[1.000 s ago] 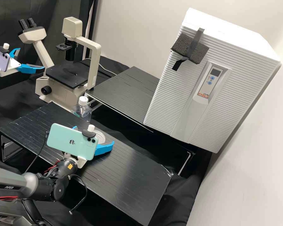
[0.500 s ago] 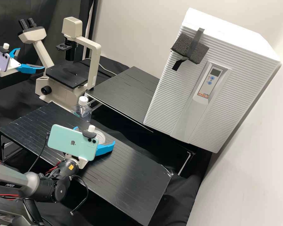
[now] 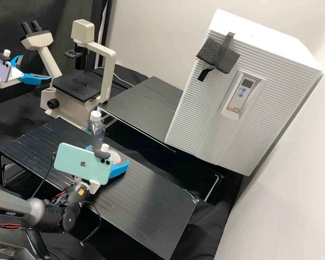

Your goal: Open the petri dish lid.

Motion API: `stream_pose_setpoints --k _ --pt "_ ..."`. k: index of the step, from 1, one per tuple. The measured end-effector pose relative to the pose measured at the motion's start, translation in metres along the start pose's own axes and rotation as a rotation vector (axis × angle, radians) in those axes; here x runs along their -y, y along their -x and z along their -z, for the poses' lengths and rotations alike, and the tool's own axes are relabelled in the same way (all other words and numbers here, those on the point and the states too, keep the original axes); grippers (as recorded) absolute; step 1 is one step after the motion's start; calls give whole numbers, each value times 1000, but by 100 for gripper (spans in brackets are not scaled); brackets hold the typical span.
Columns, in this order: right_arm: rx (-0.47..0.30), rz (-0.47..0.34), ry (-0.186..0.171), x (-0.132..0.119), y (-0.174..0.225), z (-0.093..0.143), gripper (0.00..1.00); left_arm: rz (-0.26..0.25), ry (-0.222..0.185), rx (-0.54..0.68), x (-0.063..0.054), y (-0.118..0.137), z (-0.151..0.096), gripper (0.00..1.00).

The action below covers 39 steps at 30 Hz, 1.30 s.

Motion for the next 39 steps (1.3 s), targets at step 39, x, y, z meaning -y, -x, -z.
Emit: stream_pose_setpoints --k 39 --pt "130 -302 -140 -38 21 -43 0 0 0 0 0 0 0 100"
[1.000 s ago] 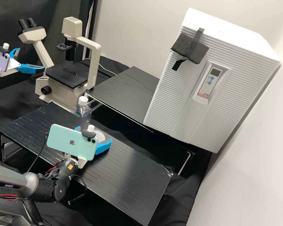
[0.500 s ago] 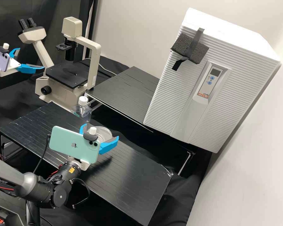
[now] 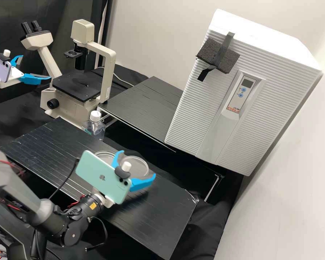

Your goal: Open the petri dish lid.

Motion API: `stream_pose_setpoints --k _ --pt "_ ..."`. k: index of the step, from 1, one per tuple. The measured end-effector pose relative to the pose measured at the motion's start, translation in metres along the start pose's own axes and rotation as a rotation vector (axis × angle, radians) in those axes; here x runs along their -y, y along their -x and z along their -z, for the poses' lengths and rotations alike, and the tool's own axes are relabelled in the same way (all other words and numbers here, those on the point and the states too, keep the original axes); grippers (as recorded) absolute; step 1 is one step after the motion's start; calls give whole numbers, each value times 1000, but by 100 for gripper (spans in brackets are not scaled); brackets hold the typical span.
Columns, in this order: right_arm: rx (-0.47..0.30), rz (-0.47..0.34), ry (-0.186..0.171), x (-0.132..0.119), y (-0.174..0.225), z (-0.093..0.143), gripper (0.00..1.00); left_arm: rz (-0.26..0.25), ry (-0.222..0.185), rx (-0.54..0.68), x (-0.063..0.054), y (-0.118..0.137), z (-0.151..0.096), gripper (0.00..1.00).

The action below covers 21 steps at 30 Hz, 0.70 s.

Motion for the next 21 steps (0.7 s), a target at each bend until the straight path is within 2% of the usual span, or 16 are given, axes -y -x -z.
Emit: stream_pose_setpoints --k 2,7,14,15,21 --pt "35 -25 -11 -2 -1 -7 0 0 0 0 0 0 0 100" --pt "92 -63 -3 -5 -3 -18 0 0 0 0 0 0 0 100" --pt "115 -56 57 -3 -6 -23 0 0 0 0 0 0 0 100" --pt "116 -55 62 -3 -7 -23 100 0 0 0 0 0 0 100" --pt "110 -47 83 -1 -9 -24 100 0 0 0 0 0 0 100"
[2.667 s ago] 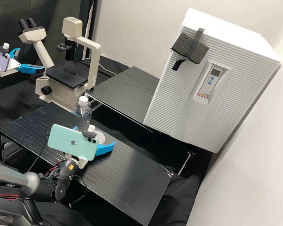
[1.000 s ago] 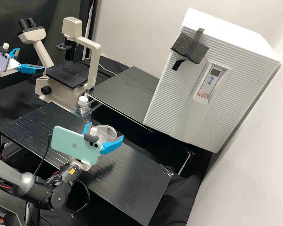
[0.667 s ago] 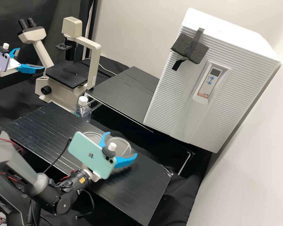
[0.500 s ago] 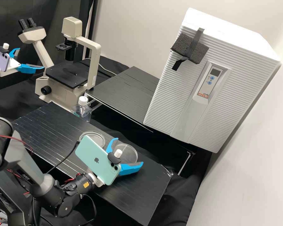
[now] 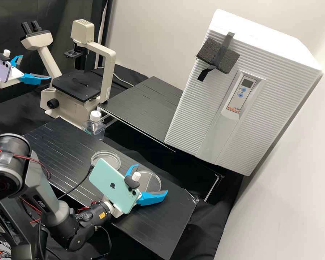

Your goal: Open the petri dish lid.

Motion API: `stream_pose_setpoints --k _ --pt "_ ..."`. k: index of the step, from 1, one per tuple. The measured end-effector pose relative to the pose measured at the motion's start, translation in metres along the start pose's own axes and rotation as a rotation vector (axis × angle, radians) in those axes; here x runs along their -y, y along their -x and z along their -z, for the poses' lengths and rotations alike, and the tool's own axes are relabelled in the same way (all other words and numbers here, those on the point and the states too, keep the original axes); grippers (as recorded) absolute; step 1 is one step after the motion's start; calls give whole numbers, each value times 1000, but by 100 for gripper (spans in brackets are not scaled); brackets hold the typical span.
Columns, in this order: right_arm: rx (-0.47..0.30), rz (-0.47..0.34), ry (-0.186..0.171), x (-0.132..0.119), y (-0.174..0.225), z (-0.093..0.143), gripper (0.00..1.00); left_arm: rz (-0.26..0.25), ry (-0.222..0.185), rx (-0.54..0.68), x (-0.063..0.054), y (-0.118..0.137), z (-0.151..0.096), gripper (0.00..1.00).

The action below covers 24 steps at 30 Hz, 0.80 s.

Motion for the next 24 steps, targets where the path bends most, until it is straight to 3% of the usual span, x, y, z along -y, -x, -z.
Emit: stream_pose_setpoints --k 10,18,24 --pt "-22 -13 11 -3 2 5 100 0 0 0 0 0 0 100" --pt "-84 -103 -57 -19 18 22 100 0 0 0 0 0 0 100" --pt "-147 -154 -67 -22 22 35 100 0 0 0 0 0 0 100"
